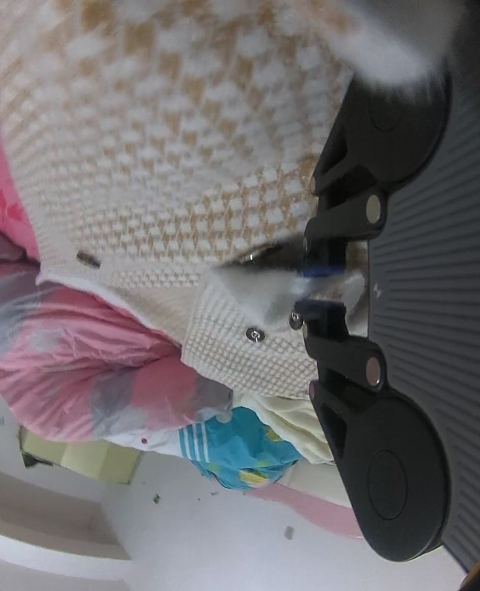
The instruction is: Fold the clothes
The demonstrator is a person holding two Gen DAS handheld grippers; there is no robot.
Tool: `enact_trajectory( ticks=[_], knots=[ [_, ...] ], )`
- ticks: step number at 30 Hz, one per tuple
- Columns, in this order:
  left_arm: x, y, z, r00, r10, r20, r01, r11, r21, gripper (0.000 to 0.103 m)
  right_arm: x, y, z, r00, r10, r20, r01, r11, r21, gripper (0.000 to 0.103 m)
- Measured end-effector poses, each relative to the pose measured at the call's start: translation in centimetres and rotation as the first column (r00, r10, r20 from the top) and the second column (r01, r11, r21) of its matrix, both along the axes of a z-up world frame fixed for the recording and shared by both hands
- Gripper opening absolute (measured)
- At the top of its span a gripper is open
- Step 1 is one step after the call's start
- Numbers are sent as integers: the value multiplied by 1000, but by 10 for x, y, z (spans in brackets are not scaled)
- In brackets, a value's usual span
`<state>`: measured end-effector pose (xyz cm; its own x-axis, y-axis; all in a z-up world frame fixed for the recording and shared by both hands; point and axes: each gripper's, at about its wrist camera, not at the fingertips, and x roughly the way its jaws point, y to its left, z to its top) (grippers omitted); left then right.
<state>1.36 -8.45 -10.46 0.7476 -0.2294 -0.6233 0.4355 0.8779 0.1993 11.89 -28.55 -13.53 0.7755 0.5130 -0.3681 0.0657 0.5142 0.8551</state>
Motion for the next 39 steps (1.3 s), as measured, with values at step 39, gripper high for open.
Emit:
enact_trajectory(
  ticks=[39],
  knots=[
    [-114,94,-6,984,178,10,-178,979,101,2,-120,22,-25,976,165,-144,-162,986,34,2]
  ],
)
